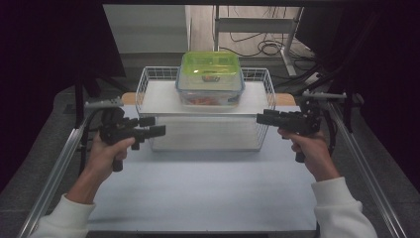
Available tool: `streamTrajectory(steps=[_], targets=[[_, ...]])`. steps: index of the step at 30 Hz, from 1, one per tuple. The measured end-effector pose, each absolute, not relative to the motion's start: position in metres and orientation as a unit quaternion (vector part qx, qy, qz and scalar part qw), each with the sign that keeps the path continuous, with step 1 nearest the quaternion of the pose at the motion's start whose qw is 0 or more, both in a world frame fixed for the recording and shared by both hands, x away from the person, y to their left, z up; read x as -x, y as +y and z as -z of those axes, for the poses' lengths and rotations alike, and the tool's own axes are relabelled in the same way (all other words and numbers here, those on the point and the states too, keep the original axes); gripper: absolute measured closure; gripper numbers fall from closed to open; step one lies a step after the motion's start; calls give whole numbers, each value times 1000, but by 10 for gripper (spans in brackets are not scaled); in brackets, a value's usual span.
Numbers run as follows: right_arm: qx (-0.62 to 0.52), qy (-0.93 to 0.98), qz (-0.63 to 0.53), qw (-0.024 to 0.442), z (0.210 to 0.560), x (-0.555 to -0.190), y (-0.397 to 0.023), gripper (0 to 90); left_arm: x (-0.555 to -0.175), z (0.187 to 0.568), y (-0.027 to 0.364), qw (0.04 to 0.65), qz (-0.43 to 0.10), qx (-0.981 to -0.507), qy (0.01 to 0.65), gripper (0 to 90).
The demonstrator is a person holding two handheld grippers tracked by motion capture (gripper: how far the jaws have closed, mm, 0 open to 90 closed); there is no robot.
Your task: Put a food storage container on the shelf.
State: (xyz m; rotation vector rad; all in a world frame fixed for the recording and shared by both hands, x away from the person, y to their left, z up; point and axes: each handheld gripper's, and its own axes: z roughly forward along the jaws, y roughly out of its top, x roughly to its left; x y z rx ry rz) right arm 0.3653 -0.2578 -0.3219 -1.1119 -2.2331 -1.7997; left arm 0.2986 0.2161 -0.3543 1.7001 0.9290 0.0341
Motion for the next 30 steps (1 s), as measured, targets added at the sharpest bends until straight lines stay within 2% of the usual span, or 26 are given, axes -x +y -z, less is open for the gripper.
streamTrajectory(steps=[6, 14, 30], targets=[[360, -744, 563, 22, 354, -343, -268, 374, -283, 392, 218, 547, -2, -734, 402, 245], [362, -779, 512, 17, 399, -327, -267, 373, -281, 423, 219, 523, 12, -741, 422, 247], [361, -786, 501, -2, 406, -325, -265, 365, -278, 430, 217, 510, 4, -747, 427, 251]])
